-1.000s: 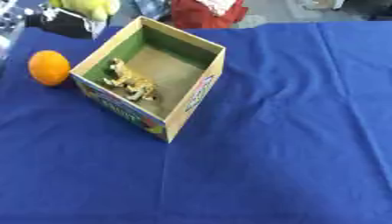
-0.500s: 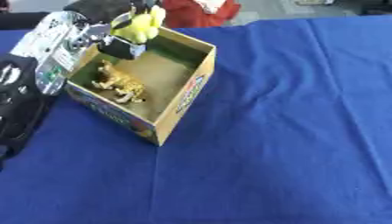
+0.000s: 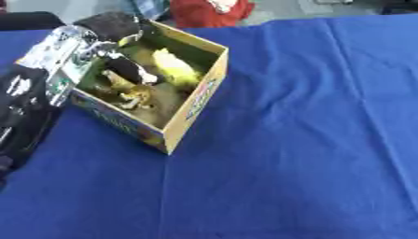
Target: Pick up objects on the table and place them in the box.
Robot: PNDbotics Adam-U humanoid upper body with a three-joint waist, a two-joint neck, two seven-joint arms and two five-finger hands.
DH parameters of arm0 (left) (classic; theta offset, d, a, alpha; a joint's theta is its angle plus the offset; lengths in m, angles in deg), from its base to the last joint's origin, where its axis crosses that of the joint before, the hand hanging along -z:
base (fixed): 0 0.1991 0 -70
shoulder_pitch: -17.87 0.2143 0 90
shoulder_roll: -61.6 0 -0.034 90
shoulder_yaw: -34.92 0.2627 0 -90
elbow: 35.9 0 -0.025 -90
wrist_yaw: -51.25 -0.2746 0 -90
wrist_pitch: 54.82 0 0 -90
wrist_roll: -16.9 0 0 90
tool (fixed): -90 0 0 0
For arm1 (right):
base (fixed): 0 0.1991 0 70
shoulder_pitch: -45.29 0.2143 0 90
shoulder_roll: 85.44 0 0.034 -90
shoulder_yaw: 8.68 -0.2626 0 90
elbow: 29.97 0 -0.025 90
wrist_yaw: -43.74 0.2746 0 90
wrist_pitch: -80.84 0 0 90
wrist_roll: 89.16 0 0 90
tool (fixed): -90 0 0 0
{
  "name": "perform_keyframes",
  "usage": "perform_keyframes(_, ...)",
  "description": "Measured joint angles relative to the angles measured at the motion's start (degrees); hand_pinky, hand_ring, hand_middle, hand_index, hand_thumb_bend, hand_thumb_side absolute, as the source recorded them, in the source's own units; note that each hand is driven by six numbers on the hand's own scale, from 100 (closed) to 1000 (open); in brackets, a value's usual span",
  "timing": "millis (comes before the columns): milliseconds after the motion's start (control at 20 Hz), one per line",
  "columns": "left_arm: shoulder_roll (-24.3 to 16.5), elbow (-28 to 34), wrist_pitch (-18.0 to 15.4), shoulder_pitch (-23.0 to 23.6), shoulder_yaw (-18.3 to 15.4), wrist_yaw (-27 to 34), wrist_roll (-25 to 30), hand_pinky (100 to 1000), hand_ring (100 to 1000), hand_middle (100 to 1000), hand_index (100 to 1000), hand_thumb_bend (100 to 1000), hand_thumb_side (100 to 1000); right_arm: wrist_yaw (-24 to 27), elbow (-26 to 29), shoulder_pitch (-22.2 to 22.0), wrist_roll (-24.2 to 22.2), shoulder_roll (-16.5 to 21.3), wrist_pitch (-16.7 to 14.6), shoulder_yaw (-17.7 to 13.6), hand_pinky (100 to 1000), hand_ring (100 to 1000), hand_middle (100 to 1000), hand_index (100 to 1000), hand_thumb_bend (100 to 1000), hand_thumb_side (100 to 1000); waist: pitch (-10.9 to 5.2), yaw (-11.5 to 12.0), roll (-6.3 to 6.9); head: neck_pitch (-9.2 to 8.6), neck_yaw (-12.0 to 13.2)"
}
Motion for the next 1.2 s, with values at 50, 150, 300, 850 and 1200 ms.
perform_keyframes(50,0.02,-0.32,-0.02,0.08,-0.14,-0.49,0.51,607,903,832,977,709,751,0.00,0.00,-0.09,0.01,0.00,0.00,-0.02,698,738,590,831,100,924,0.00,-0.05,-0.01,0.00,0.00)
perform_keyframes(150,0.02,-0.98,-0.18,0.29,-0.27,-1.23,1.38,633,922,859,1000,890,846,0.00,0.00,-0.15,0.02,-0.01,0.01,-0.12,698,738,590,831,100,924,0.00,-0.11,-0.01,0.00,0.01)
perform_keyframes(300,0.03,-1.82,-0.05,0.42,-0.74,-2.04,2.16,692,952,890,1000,1000,982,0.00,0.00,-0.17,0.05,-0.03,0.04,-0.30,698,738,589,831,100,925,0.00,-0.15,-0.01,0.00,0.01)
perform_keyframes(850,-0.45,0.50,3.51,1.15,-2.33,-1.11,-2.52,669,934,860,999,811,955,0.00,0.00,-0.98,0.44,-0.19,0.39,-0.68,697,729,588,830,100,927,-0.05,0.68,-0.05,0.14,-0.29)
perform_keyframes(1200,-6.61,8.59,6.96,3.02,-4.79,4.01,-4.56,678,934,862,992,754,927,-0.07,0.00,-2.66,1.36,0.06,0.71,-1.44,697,728,587,829,100,927,-0.51,2.60,-0.14,0.20,-1.49)
